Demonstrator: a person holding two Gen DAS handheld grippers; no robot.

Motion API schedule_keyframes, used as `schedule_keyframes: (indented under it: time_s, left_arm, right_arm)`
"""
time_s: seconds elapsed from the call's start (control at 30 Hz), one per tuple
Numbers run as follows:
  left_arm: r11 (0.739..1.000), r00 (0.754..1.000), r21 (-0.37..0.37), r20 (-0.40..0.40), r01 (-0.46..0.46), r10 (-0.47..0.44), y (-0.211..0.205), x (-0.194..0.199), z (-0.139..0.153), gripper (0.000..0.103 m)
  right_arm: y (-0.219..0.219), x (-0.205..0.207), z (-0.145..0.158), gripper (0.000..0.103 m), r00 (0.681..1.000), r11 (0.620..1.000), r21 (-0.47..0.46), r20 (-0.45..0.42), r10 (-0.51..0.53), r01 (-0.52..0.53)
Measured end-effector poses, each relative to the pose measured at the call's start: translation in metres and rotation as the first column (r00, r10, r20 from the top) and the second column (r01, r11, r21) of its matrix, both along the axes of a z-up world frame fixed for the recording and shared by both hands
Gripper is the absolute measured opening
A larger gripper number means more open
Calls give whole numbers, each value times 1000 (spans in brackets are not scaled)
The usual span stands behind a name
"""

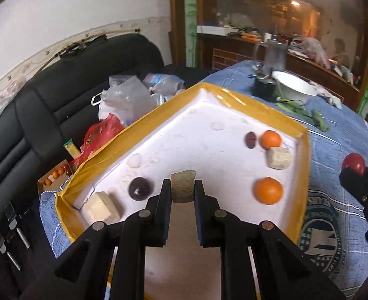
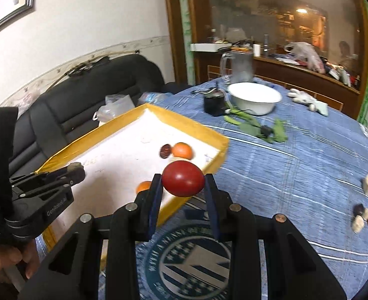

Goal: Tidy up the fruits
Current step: 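Carry the cube and tomato into the tray and open both grippers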

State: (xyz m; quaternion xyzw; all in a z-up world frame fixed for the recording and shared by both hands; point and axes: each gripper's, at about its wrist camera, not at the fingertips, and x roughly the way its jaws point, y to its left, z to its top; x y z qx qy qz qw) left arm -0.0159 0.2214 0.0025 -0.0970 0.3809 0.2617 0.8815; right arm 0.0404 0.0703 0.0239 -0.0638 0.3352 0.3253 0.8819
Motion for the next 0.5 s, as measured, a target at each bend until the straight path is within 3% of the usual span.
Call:
schedule_keyframes:
  time_s: [0.5]
  left_arm:
    - [998,999,-63,-35,-27,25,24,0,-15,15]
  right_arm:
    - [74,43,-29,36,988,992,-50,-110,111,-117]
